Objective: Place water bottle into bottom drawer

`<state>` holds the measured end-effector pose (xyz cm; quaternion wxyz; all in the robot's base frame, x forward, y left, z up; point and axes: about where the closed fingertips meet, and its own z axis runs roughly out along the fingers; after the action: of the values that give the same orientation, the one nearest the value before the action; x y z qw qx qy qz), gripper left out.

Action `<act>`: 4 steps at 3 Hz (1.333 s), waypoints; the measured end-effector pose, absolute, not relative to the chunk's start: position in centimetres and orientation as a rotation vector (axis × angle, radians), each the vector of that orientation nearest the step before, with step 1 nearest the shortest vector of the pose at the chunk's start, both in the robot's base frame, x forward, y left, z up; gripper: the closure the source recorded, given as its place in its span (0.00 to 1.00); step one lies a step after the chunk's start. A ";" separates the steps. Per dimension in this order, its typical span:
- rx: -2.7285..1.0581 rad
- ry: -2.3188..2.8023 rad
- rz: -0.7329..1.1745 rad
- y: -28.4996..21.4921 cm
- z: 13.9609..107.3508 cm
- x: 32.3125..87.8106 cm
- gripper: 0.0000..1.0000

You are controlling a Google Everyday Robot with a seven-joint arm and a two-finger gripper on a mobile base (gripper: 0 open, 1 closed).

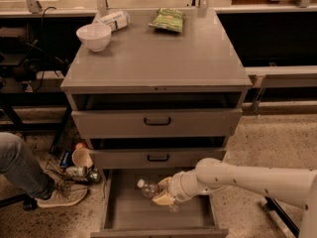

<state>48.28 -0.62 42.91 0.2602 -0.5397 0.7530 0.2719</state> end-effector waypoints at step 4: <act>-1.557 2.048 0.689 2.2 27.4 53.5 1.00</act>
Offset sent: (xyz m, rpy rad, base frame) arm 0.0695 0.0391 -0.1645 -0.0063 -0.0045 0.0670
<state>53.45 2.24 27.43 0.2368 -0.5680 0.7471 0.2513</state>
